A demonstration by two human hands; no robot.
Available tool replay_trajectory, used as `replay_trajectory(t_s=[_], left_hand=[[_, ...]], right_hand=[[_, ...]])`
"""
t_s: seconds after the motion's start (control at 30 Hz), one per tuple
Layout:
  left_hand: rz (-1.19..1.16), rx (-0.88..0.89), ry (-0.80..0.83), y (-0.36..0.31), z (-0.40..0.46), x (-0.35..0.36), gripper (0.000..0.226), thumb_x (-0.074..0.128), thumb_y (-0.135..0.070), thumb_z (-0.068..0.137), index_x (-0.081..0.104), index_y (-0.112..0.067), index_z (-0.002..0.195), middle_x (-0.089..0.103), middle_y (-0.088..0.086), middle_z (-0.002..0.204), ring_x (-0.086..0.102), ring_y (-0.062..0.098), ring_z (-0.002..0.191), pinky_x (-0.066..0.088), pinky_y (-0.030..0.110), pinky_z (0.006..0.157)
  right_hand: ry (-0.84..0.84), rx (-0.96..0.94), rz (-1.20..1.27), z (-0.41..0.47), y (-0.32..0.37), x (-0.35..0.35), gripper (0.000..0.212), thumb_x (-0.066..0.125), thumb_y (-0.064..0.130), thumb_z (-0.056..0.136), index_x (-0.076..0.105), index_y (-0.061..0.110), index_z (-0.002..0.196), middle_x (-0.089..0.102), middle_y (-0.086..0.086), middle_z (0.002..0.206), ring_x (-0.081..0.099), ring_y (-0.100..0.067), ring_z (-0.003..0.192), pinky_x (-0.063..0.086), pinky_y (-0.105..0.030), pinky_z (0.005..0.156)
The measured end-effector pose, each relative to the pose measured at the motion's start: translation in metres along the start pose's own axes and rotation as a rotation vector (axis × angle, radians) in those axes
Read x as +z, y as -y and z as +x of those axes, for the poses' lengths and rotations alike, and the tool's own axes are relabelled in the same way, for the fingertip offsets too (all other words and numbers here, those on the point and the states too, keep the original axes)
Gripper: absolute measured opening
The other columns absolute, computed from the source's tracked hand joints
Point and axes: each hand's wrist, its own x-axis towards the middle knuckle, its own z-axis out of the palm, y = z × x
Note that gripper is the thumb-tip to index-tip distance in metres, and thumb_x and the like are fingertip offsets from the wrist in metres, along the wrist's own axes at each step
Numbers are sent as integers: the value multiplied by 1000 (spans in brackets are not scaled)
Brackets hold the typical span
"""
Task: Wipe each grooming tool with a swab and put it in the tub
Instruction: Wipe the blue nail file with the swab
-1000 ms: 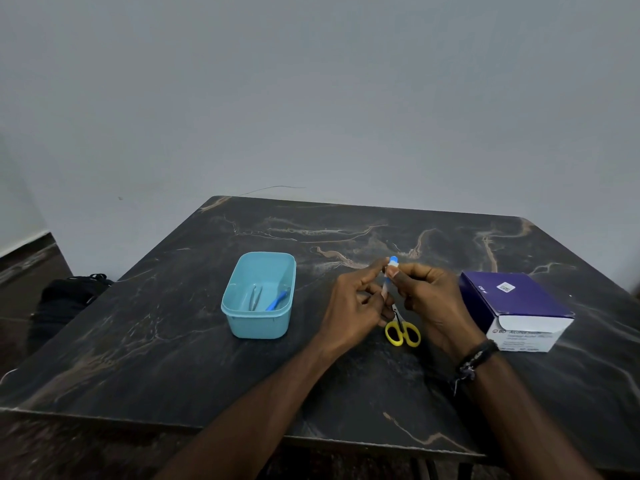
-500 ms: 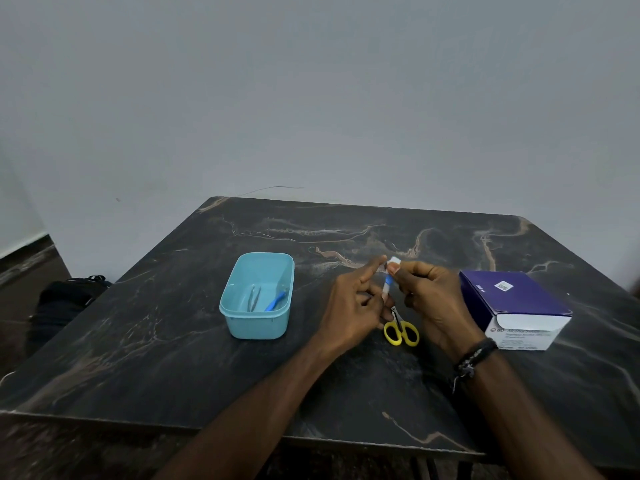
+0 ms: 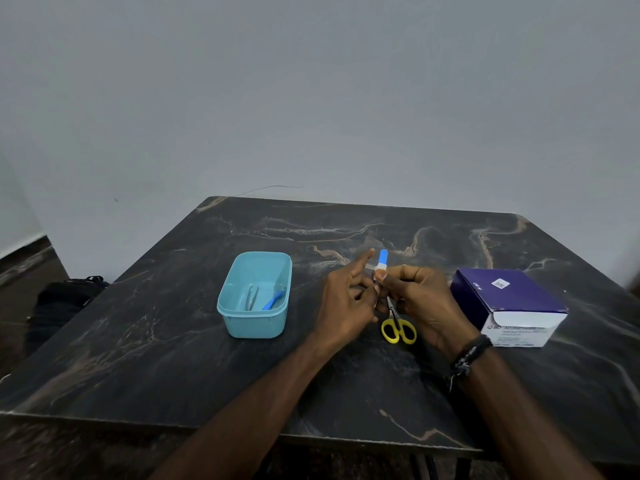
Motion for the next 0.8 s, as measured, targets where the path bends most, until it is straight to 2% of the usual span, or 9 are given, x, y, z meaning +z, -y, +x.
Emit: replay_trajectory(t_s=[0.1,0.23,0.37,0.5,0.63,0.73,0.8], left_hand=[[17,8,9,0,0,-1,59,55,5,91,40,-18,144,70,14,79,69,14,61,58,28,54],[24,-5,58,1,-3,1,61,57,3,91,38,-17,145,70,17,79,69,20,64,54,24,54],[27,-14,59,2,-3,1,62,57,3,90,38,-17,146,70,20,80,70,28,67,54,23,55],[1,-4,24,-1,-2,-1,58,56,3,91,41,-17,143,71,15,78,69,19,61,56,26,53],[-4,-3,-2,0,1,0,58,55,5,91,42,-16,143,68,11,74,67,13,58,55,24,51],[15,4,7,-1,-1,0,58,56,4,91,42,-18,143,70,14,76,68,17,60,56,25,52],[21,-9,28,0,-2,0,59,57,3,90,40,-17,144,71,17,79,69,20,62,56,25,54]], right_hand=[[-7,-13,0,-1,0,2,17,65,10,88,69,-6,85,65,-16,70,60,-21,59,50,-27,52],[-127,-41,106,-1,4,1,15,62,6,90,64,-8,85,54,3,44,45,-6,36,36,-15,35],[-144,-40,93,1,3,-2,15,66,12,89,68,-2,85,47,2,45,36,-9,40,32,-16,35],[-16,11,104,-5,5,3,19,61,6,91,64,-12,90,58,-10,58,51,-5,37,38,-15,35],[21,26,39,-3,3,3,20,61,7,91,64,-13,86,59,-19,69,58,-15,46,45,-20,40],[-13,9,74,-5,5,3,20,61,5,91,63,-15,88,60,-16,63,57,-14,45,44,-19,39],[-65,-14,139,-6,7,3,17,59,3,91,61,-13,86,57,-7,49,52,-9,38,39,-16,34]])
